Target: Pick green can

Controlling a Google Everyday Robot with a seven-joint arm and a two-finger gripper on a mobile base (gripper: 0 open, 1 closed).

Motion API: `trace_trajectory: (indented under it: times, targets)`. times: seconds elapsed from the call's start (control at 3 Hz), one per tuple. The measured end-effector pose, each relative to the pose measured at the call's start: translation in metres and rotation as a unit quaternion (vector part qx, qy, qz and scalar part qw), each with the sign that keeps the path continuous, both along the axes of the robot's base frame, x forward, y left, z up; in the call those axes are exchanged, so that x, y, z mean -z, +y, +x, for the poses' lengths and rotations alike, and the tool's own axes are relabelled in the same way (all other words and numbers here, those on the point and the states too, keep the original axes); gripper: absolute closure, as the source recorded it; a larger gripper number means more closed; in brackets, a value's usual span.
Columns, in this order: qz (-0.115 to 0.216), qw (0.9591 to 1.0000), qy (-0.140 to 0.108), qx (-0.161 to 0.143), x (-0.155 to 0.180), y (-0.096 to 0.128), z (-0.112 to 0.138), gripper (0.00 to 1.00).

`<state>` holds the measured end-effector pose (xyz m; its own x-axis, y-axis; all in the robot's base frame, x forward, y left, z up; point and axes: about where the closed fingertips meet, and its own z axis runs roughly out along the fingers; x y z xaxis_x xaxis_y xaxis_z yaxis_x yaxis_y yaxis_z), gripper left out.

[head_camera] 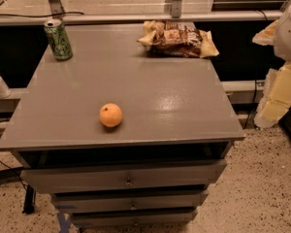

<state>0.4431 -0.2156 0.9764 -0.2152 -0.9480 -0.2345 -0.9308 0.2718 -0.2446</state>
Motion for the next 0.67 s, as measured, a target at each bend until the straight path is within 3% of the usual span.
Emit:
trace_trajectory:
  times: [0.33,0.67]
  targets:
    - [0.049,0.9988,-0.004,-0.003,0.012,0.017,0.021,0.0]
    - [0.132,0.991,-0.019,-0.009,0.031,0.055,0.059,0.0]
